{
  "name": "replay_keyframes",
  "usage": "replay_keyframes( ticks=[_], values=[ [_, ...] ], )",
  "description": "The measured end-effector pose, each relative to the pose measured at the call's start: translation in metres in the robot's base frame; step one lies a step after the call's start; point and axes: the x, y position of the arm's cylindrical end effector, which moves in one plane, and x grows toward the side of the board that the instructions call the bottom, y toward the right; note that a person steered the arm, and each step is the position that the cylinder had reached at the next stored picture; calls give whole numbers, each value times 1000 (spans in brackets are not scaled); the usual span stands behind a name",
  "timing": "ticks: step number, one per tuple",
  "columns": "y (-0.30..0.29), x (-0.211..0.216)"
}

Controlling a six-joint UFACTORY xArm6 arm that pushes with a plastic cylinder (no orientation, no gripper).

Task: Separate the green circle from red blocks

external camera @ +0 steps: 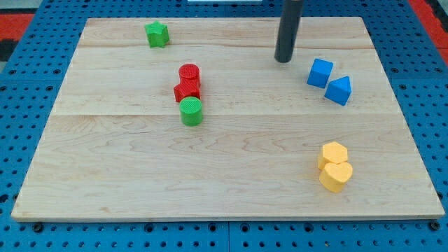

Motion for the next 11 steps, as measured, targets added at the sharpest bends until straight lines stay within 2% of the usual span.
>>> replay_keyframes(
  ticks=[2, 4, 6, 7, 8, 9, 11],
  values=[
    [-14, 71],
    [-63, 91],
    [-170, 111],
    [-165, 138],
    [-197, 145],
    [-259, 134],
    [-294, 149]
  ],
)
